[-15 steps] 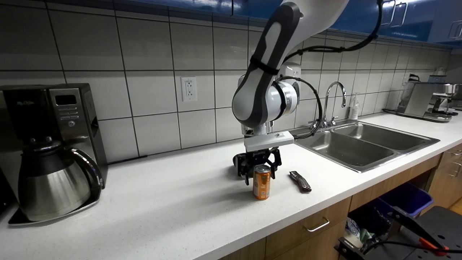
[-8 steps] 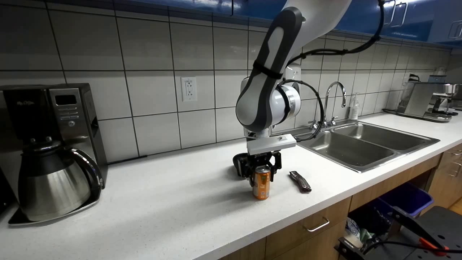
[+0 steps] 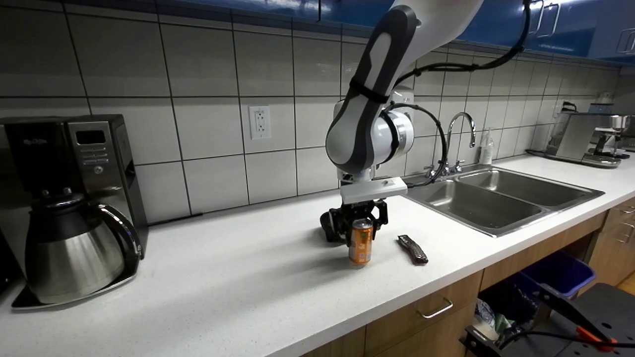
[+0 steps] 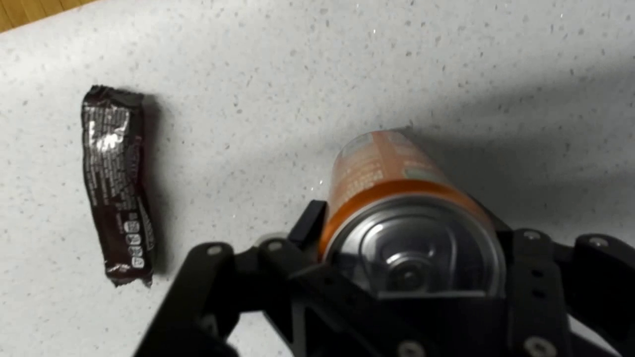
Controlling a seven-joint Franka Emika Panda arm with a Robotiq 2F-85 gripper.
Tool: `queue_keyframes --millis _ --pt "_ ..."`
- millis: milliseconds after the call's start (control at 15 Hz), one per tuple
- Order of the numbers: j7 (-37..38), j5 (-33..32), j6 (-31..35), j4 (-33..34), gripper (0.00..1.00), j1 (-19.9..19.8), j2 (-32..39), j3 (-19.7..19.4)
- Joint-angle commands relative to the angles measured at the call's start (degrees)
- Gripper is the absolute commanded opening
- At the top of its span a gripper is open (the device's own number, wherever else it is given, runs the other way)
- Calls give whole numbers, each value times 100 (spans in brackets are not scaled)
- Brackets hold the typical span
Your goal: Put the can in the bowl
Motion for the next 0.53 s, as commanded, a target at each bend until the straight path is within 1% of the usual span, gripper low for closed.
queue_keyframes --millis 0,267,467 --pt "42 53 -460 274 43 -123 -409 -106" --pt "251 15 -699 769 43 -189 -443 -263" --pt "411 -3 -893 1127 43 -230 -341 -321"
